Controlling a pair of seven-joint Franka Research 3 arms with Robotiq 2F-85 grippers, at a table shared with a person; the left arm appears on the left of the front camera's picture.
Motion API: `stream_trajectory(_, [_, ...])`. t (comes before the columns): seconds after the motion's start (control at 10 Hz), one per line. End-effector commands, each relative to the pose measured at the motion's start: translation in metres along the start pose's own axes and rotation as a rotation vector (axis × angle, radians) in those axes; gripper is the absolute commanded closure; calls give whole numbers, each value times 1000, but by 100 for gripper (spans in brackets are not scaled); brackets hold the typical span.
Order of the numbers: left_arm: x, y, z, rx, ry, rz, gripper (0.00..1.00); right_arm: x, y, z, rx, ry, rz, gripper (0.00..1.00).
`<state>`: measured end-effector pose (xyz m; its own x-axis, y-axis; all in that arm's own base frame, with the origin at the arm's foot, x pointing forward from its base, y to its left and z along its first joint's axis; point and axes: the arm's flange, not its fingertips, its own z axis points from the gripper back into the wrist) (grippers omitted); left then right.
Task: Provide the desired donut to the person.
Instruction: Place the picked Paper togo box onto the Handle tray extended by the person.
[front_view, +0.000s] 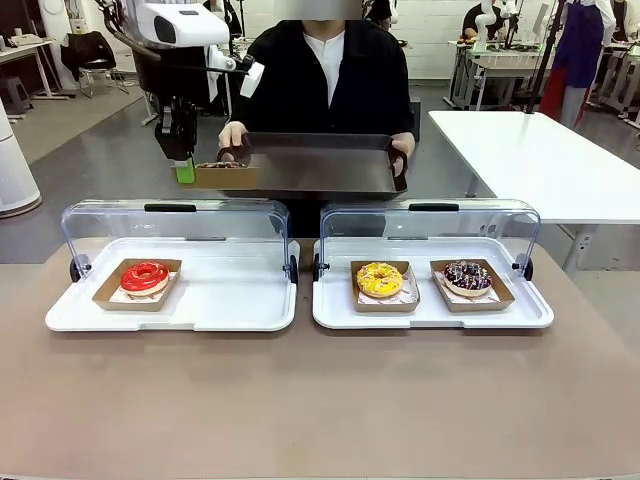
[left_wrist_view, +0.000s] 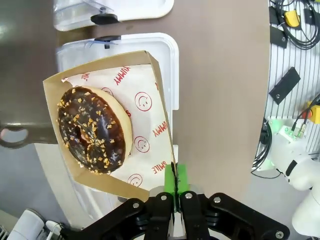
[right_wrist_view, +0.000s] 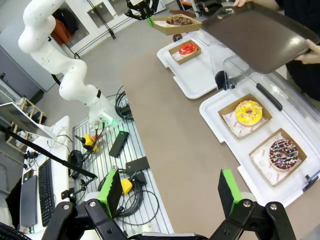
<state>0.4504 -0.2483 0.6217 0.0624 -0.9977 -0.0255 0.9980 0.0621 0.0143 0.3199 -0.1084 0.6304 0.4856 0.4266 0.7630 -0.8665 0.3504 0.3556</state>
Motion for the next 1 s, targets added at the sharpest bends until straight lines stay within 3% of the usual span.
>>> stream_trajectory(0.0, [2, -3, -3, -3, 2, -6, 100, 1, -1, -1, 9, -15, 13, 0])
stream_trajectory(0.9, [2, -3, -3, -3, 2, -6, 100, 1, -1, -1, 9, -15, 13, 0])
